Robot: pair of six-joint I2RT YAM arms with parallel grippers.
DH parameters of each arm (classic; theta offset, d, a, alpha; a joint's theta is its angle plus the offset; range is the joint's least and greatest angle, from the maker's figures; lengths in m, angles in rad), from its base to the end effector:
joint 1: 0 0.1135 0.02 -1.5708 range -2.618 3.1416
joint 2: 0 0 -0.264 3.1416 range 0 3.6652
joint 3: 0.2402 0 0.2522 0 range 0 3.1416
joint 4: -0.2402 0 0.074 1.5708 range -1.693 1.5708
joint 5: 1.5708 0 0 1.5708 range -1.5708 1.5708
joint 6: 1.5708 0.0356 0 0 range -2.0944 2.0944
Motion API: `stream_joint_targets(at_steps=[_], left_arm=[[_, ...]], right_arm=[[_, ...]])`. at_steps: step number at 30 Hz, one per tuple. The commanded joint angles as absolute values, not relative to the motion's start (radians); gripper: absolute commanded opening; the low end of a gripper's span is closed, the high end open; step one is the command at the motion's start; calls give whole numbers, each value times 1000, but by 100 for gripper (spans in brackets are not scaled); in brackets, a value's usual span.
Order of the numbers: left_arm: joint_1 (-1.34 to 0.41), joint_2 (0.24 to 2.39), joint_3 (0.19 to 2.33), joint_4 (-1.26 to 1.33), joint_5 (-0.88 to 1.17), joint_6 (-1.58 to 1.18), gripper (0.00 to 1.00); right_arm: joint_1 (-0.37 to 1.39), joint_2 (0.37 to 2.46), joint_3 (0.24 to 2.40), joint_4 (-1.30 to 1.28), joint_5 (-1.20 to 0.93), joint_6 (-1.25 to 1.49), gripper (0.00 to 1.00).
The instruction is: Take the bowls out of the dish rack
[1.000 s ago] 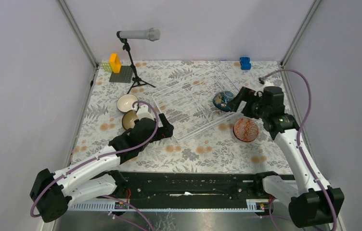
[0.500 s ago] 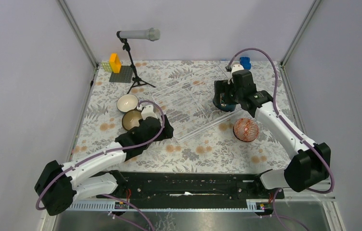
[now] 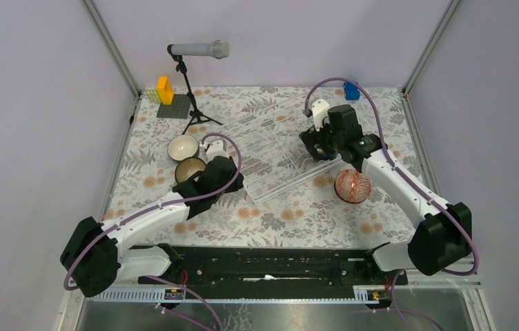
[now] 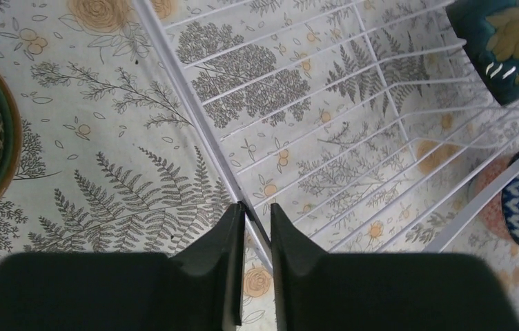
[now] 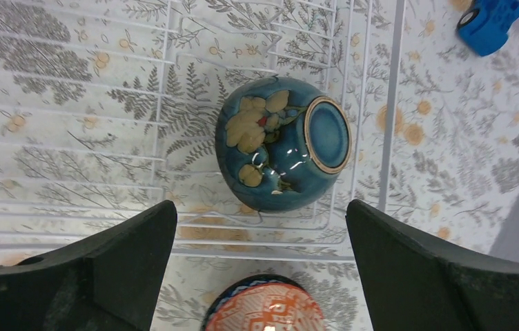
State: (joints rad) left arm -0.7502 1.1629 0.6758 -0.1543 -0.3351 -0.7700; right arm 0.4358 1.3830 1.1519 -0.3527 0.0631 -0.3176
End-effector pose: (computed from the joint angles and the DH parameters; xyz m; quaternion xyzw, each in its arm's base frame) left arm 0.1880 -0.1592 0.2298 -0.0835 0.8807 -0.1964 0.4230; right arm 0.2859 0.1306 0.3148 -0.3099 0.8240 0.0002 0.4743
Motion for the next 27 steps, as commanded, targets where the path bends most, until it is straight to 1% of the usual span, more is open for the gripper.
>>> stream_joint_targets(at_steps=[1, 3, 6, 13, 20, 27], left_arm=[[-712, 1200, 733, -123, -333, -762, 12], [-686, 1218, 749, -128, -330, -757, 0], [-641, 1245, 782, -148, -311, -744, 0], [-593, 1267, 789, -123, -280, -722, 0], [-577, 1263, 786, -106, -261, -704, 4], [-577, 1262, 786, -108, -228, -706, 6]], right_arm=[[443, 1402, 1170, -353, 86, -497, 100], [445, 1433, 1184, -378, 87, -535, 100], [454, 1486, 1205, -418, 91, -592, 100], [471, 1575, 1234, -416, 134, -657, 100], [474, 1631, 1241, -348, 209, -697, 100], [474, 1718, 1269, -345, 242, -719, 100]])
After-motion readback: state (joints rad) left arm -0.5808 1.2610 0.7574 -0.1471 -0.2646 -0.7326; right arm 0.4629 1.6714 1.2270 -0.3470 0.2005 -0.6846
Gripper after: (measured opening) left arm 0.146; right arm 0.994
